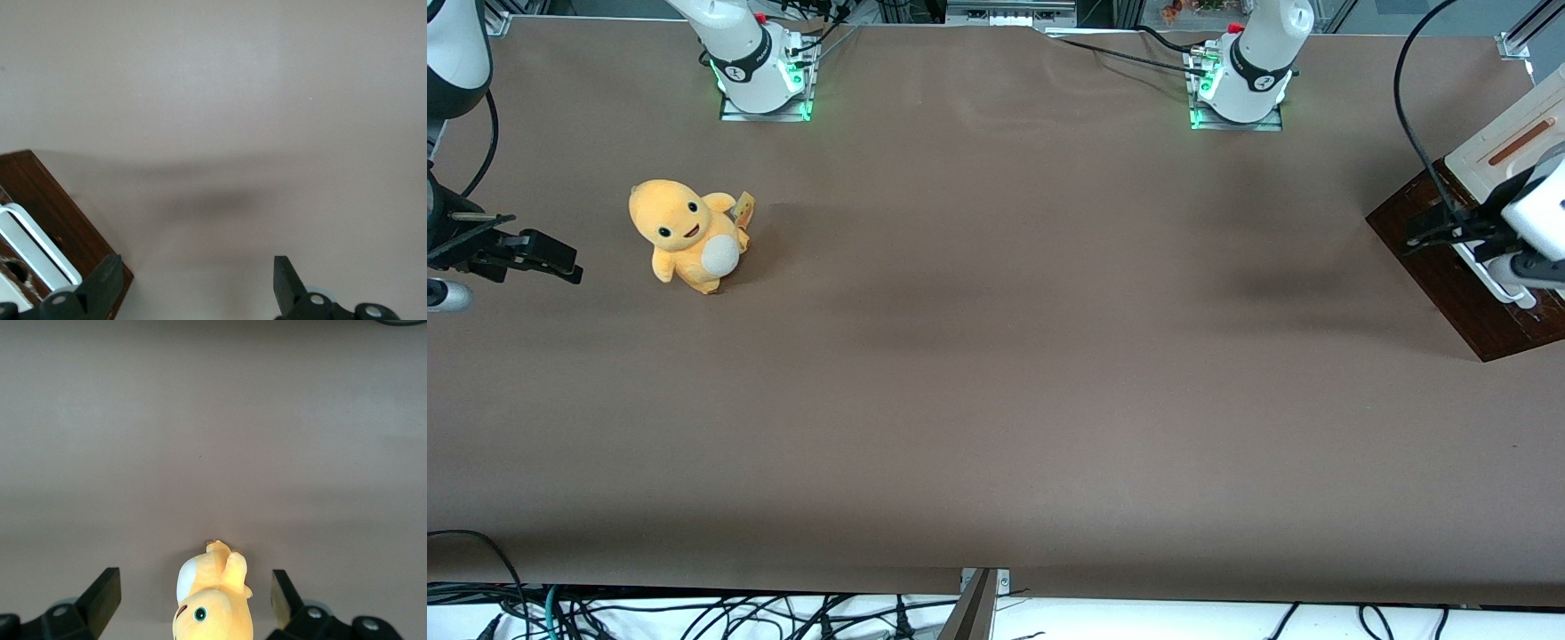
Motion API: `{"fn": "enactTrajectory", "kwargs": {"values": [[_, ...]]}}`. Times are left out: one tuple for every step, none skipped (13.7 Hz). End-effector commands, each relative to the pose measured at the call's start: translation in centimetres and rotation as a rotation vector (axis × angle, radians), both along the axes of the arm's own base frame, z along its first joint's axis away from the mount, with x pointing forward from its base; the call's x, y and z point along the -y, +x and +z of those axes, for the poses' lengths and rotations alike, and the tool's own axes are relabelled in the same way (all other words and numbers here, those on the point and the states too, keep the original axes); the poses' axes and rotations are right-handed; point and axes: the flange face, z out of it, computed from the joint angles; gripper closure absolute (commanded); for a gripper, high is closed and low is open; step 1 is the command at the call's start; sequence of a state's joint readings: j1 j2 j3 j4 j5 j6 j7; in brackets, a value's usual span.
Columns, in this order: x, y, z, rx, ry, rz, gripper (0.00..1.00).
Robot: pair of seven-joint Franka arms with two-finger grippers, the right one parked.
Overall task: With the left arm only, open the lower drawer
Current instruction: 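Move the left gripper down to the lower drawer's white handle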
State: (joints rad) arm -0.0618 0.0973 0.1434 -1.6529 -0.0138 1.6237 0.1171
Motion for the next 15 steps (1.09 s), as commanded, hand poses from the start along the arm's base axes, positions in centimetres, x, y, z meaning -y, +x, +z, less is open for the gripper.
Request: {"fn": "enactTrajectory", "kwargs": {"values": [[0.3, 1.3, -2.9, -0.060, 0.035, 0.074, 0.00], [-0.1, 1.7, -5.6, -0.128, 0.096, 0.086, 0.00], [-0.6, 2.1, -9.0, -0.207, 0.192, 0.121, 0.00], [-1.1, 2.6, -11.8, -0.249, 0.263, 0.181, 0.00], [-1.4, 2.8, -14.2, -0.286, 0.314, 0.203, 0.00], [-2.1, 2.9, -15.7, -0.315, 0.382, 0.181, 0.00], [-2.7, 2.8, -17.2, -0.358, 0.454, 0.160, 0.00], [-3.2, 2.5, -18.8, -0.408, 0.511, 0.150, 0.00], [-3.9, 2.4, -20.0, -0.443, 0.567, 0.137, 0.00], [-4.5, 2.2, -21.4, -0.484, 0.621, 0.120, 0.00], [-5.3, 2.1, -22.9, -0.517, 0.681, 0.100, 0.00], [-6.2, 2.1, -24.4, -0.544, 0.741, 0.084, 0.00], [-6.9, 1.9, -25.7, -0.567, 0.802, 0.079, 0.00], [-7.4, 1.7, -27.1, -0.585, 0.849, 0.078, 0.00], [-7.7, 1.6, -28.4, -0.603, 0.889, 0.073, 0.00]]}}
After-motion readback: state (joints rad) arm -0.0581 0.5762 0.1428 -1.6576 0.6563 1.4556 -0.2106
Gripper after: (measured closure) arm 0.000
